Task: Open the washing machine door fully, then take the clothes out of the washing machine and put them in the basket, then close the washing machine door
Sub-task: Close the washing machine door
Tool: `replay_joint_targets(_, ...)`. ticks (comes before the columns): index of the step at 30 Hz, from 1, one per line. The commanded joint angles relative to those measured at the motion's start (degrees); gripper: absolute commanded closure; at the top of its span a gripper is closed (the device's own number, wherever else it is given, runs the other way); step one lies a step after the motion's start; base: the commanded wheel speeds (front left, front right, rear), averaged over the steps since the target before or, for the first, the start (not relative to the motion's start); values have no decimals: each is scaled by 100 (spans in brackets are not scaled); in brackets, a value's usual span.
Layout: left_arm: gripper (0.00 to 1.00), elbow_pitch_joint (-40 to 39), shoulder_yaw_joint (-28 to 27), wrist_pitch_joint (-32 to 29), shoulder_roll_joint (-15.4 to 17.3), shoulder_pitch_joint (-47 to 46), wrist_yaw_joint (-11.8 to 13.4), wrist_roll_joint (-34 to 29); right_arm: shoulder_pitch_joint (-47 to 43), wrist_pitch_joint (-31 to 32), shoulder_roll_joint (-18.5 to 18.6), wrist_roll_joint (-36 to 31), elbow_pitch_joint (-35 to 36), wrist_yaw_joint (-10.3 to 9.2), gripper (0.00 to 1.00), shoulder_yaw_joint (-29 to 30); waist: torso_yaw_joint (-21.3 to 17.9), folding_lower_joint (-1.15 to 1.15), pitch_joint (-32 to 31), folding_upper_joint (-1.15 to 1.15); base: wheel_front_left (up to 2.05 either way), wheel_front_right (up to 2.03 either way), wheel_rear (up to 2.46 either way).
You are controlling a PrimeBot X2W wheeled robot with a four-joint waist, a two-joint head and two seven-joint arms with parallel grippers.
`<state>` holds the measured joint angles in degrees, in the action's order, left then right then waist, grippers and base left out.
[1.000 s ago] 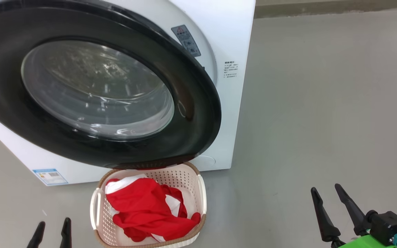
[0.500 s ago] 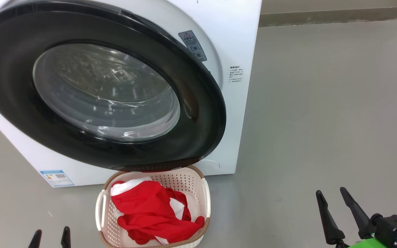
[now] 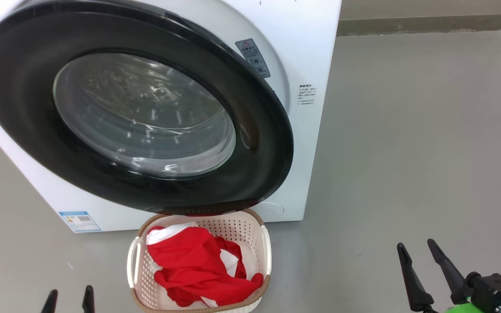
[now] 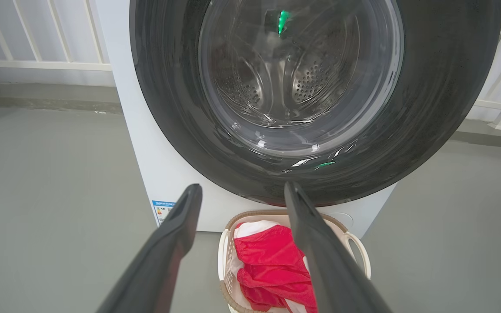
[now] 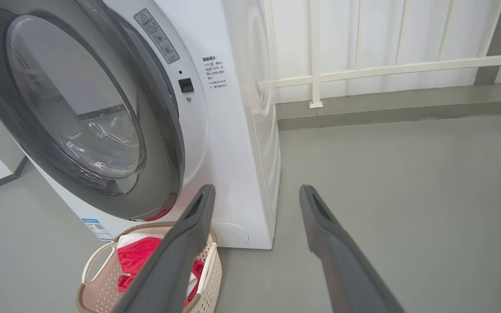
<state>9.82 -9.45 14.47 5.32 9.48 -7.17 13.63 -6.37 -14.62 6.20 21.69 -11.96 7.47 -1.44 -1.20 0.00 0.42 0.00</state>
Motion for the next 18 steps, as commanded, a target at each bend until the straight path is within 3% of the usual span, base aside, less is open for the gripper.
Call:
replay_joint_targets(1, 0, -160, -151, 52, 22, -101, -32, -64, 94, -38, 90, 47, 123, 2, 19, -171, 62, 0, 0, 0, 0, 0, 0)
replay_joint_targets(2, 0, -159, -117, 52, 16, -114, -32, -65, 111, -38, 89, 57, 110, 2, 52, -202, 102, 0, 0, 0, 0, 0, 0)
replay_joint_targets(4, 0, -162, -52, 52, -3, -133, -32, -62, 165, -38, 85, 79, 73, 2, 100, -286, 200, 0, -4, 0, 0, 0, 0)
replay_joint_targets(18, 0, -167, 318, 52, -158, -272, -32, -16, 1222, -38, 35, 272, -327, 2, 100, -788, 1028, 0, 157, 0, 0, 0, 0)
